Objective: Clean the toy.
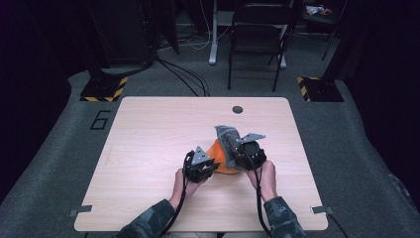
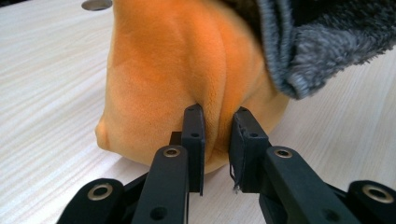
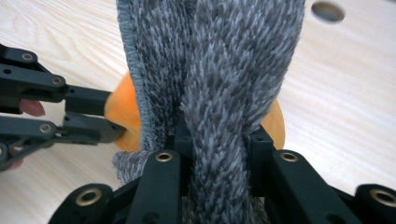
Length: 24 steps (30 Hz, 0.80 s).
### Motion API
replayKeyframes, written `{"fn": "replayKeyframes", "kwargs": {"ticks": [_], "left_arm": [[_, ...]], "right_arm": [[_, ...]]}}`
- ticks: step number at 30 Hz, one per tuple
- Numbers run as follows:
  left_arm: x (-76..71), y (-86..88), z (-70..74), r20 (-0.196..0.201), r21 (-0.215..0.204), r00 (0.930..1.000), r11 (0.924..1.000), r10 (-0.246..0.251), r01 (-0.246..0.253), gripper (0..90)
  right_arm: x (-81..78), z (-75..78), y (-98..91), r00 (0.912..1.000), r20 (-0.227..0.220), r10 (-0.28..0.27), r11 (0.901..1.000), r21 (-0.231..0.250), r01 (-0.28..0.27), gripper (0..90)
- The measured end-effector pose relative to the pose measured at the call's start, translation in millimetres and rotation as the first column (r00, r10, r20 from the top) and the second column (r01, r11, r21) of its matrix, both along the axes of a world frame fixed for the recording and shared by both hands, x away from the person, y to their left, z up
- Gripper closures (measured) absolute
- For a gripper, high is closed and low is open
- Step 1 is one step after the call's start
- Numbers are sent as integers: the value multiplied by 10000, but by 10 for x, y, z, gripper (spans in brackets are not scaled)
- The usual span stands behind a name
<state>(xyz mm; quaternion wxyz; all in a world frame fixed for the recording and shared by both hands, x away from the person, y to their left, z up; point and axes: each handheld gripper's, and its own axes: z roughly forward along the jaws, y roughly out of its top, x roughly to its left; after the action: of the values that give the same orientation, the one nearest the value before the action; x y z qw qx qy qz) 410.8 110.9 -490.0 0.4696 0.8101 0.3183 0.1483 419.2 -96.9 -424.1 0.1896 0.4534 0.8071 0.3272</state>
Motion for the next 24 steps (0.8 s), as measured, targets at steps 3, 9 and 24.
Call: {"fn": "replayKeyframes", "kwargs": {"ticks": [3,9,24], "left_arm": [[7,9,-1,-9,10,10000,10000,-44,44,772],[13,14,-4,-3,-5,10000,10000,-27,27,771],[35,41,-28,-130,-228,9998,9997,126,-129,765]], "right_arm": [[38,-43,-90,9997,-204,-168,9998,86,169,727],[79,-109,-226,9970,-514,-584,9981,-204,574,727],[218,-625,-490,9681,-1990,-1523,9883,-307,1492,730]]}}
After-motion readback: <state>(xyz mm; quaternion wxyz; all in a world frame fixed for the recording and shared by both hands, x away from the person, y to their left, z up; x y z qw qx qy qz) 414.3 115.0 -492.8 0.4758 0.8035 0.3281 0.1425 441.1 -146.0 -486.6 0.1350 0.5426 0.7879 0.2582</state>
